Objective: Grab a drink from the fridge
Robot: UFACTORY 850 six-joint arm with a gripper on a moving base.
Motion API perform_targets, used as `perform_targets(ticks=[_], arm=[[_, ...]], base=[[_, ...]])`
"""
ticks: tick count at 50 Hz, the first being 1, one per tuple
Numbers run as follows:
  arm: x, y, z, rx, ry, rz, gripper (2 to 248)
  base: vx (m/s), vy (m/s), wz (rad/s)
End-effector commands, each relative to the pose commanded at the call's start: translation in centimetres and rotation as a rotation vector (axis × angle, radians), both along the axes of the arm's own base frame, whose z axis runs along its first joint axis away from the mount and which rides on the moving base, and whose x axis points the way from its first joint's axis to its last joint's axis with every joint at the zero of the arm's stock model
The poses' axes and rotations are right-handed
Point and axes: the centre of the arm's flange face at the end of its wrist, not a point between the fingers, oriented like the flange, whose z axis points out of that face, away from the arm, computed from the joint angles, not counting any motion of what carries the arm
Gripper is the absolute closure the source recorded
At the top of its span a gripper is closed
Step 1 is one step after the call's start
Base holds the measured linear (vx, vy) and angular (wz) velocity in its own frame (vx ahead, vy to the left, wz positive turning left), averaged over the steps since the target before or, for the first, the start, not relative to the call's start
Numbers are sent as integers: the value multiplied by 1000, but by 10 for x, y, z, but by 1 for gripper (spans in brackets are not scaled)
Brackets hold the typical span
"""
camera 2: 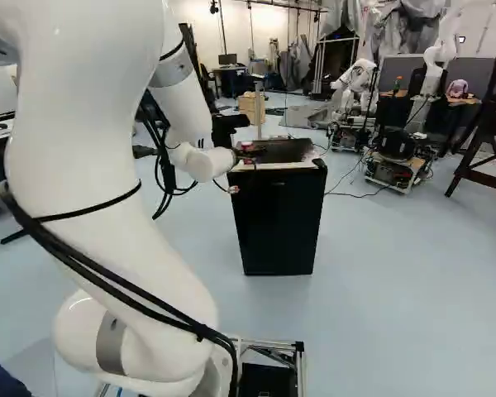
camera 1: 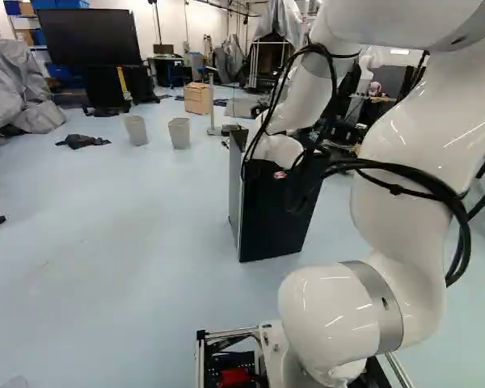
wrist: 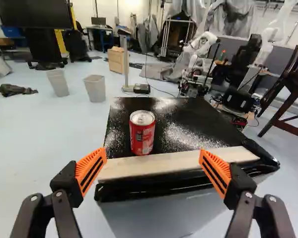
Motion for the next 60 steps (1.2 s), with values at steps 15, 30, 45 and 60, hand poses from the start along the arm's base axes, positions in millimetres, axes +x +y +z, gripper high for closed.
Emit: perform_targets(ticks=[15, 30, 45, 60], arm=[[5, 11, -5, 10, -96, -46, 3], [17, 25, -20, 13, -88, -40, 3], [41, 30, -38, 11, -67, -36, 3], [69, 23, -58, 9, -51, -52, 3]], base=[[0, 0, 0], [0, 0, 0], [0, 0, 0], [0, 0, 0]])
